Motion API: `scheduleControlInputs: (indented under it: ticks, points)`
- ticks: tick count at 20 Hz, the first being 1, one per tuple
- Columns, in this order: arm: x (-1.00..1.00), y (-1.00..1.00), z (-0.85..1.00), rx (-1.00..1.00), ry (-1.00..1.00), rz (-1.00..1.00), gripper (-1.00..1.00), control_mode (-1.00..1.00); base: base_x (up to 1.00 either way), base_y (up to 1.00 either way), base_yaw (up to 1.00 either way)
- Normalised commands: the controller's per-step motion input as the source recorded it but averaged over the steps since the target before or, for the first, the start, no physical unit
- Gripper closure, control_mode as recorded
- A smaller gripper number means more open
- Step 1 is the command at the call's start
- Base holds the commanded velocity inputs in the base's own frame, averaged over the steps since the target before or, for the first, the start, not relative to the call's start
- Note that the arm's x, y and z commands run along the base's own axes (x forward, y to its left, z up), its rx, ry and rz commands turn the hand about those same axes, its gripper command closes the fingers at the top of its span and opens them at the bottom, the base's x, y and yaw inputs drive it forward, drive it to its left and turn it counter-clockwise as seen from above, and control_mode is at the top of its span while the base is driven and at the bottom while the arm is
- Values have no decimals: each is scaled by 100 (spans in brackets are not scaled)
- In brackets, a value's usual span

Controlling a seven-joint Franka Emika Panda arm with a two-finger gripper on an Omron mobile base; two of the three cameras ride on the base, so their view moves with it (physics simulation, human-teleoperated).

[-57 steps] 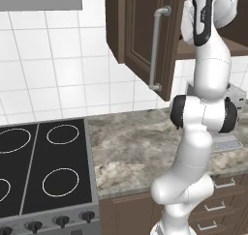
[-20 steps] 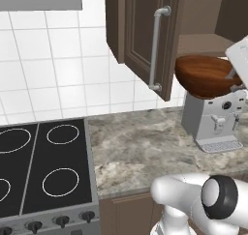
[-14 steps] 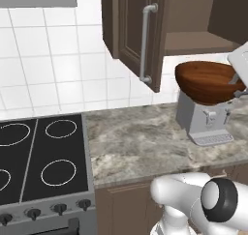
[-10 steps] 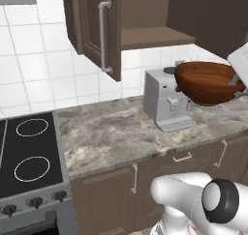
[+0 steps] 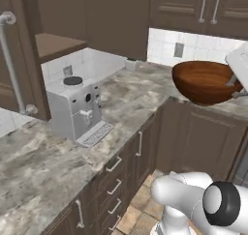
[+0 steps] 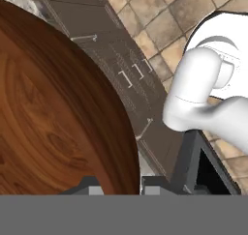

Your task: Pick up the bowls from the cabinet and place each bowl in front of a stool on the dining counter.

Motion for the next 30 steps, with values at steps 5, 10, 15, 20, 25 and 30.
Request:
scheduleControlInputs:
  ticks: [5, 10, 15, 20, 25, 30]
  points:
    - [0, 0, 0, 0, 0, 0, 100, 100, 0, 2, -100]
    - [0, 0, 0, 0, 0, 0, 100, 100, 0, 4, -100]
    - [0, 0, 0, 0, 0, 0, 100, 100, 0, 5, -100]
    - [0, 0, 0, 0, 0, 0, 100, 100, 0, 0, -100]
    - [0, 0, 0, 0, 0, 0, 100, 100, 0, 0, -100]
    - [0, 0, 0, 0, 0, 0, 100, 100, 1, -1, -91]
